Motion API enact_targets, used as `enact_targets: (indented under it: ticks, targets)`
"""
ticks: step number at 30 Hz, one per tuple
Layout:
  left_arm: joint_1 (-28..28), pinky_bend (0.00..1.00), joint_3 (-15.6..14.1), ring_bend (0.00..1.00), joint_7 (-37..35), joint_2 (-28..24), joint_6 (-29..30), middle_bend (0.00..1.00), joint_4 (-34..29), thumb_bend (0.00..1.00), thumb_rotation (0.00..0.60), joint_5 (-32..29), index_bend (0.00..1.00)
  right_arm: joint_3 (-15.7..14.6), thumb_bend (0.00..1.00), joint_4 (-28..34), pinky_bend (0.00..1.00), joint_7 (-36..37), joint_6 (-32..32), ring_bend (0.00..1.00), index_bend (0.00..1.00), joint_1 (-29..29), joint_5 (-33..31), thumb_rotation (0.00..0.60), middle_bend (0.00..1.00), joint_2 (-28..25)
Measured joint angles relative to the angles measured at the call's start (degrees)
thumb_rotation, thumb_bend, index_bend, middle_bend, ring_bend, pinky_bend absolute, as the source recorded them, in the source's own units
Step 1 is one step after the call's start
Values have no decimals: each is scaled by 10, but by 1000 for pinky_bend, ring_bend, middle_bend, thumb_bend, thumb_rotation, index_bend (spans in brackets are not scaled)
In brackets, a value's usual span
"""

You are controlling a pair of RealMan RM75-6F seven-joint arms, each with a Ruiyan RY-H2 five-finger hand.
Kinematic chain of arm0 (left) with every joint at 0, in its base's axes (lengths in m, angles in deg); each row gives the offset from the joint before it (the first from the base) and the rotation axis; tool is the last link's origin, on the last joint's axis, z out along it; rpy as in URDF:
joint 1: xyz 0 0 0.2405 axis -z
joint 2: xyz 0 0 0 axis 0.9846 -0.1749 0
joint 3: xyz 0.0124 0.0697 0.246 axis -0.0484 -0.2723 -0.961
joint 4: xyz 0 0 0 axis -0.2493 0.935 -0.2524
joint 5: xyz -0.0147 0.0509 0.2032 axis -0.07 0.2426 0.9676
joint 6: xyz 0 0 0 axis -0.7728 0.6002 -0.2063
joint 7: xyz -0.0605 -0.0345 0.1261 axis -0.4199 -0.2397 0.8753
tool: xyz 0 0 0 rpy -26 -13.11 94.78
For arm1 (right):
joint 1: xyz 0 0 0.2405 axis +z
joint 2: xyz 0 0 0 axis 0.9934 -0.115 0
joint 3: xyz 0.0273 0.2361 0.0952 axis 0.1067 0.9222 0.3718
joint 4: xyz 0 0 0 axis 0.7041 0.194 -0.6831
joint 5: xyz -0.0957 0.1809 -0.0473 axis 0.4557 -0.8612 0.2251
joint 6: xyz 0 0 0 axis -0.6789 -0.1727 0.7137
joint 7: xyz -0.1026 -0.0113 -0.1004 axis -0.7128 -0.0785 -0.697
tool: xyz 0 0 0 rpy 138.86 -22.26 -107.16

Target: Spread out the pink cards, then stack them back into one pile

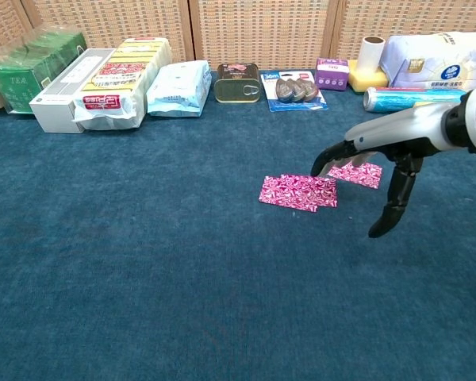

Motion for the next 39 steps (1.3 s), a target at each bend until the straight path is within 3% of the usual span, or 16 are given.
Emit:
enact_targets:
  ticks: [7, 17, 26, 29, 39]
  targets:
    - [0, 63, -1, 0, 6, 3, 0, 0, -1, 245, 600, -2, 0, 6, 9, -22, 80, -2, 15, 54, 111, 14, -4, 537, 99, 51]
    - [-1, 62, 0, 0, -6, -1, 0, 0, 4, 244, 600, -4, 0, 2, 14, -80, 90, 0, 4, 52, 113, 51, -67, 524, 99, 98]
    - [-2, 63, -1, 0, -9, -1, 2, 0, 4, 244, 600, 1, 0, -34, 15, -85, 100, -2, -1, 52, 113, 53, -80, 519, 111, 92]
    - [-2, 63, -1, 0, -8, -1, 2, 0, 3, 244, 600, 3, 0, -41, 15, -78, 161, 0, -2, 54, 115, 51, -78, 520, 113, 84]
    - [-3, 63, -3, 0, -6, -1, 4, 0, 1, 245, 600, 6, 0, -71, 17, -34, 190, 2, 17, 55, 118, 27, -38, 522, 114, 52]
